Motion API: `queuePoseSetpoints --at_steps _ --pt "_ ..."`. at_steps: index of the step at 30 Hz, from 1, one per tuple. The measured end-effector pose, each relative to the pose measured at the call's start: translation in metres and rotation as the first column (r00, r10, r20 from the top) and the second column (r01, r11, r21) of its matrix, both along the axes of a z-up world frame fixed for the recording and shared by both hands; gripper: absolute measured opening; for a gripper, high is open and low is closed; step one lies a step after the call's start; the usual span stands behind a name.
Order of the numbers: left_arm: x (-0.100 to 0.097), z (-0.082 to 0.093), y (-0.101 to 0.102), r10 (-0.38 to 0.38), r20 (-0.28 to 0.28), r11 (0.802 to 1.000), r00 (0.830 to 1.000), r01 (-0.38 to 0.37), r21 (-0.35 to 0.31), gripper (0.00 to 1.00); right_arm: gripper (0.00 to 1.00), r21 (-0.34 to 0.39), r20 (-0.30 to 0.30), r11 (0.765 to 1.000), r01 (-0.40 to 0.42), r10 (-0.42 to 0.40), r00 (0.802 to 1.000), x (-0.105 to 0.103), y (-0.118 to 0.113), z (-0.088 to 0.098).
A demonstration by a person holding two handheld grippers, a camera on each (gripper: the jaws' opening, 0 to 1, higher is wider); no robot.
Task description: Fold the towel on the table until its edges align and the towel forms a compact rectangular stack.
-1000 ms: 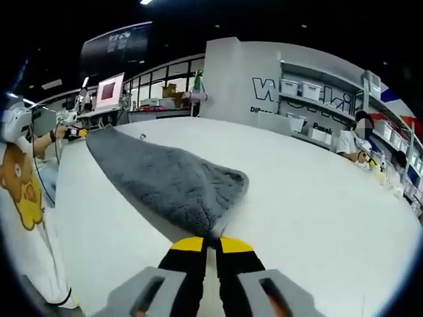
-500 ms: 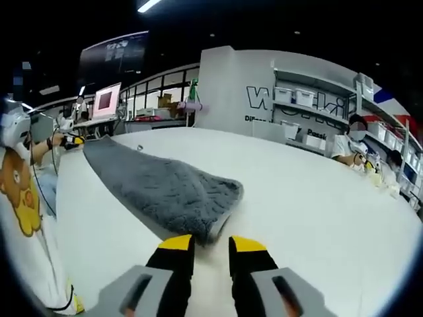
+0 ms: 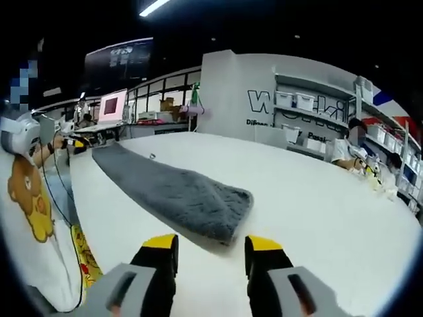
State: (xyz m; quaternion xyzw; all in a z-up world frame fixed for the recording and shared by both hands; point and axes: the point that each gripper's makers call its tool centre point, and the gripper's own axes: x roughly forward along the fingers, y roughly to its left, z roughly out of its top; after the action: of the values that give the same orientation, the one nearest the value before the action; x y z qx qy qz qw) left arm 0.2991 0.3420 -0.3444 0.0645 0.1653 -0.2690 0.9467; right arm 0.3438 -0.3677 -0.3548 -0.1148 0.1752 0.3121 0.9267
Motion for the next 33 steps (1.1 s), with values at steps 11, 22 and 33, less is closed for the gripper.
queuePoseSetpoints --at_steps 11,22,33 --pt "-0.011 -0.009 -0.024 -0.055 -0.047 0.997 0.997 0.057 0.051 0.81 0.78 -0.015 -0.052 0.999 -0.050 0.049 0.997 -0.021 0.029 0.000" --pt "-0.019 -0.013 -0.021 -0.019 -0.062 1.000 0.998 0.019 0.005 0.95 0.93 0.054 -0.123 0.998 0.018 -0.011 0.992 -0.025 0.026 -0.007" --pt "-0.022 -0.017 -0.023 -0.011 -0.069 1.000 0.998 0.010 -0.004 0.99 1.00 0.201 -0.158 0.977 0.076 -0.044 0.986 -0.025 0.025 -0.001"
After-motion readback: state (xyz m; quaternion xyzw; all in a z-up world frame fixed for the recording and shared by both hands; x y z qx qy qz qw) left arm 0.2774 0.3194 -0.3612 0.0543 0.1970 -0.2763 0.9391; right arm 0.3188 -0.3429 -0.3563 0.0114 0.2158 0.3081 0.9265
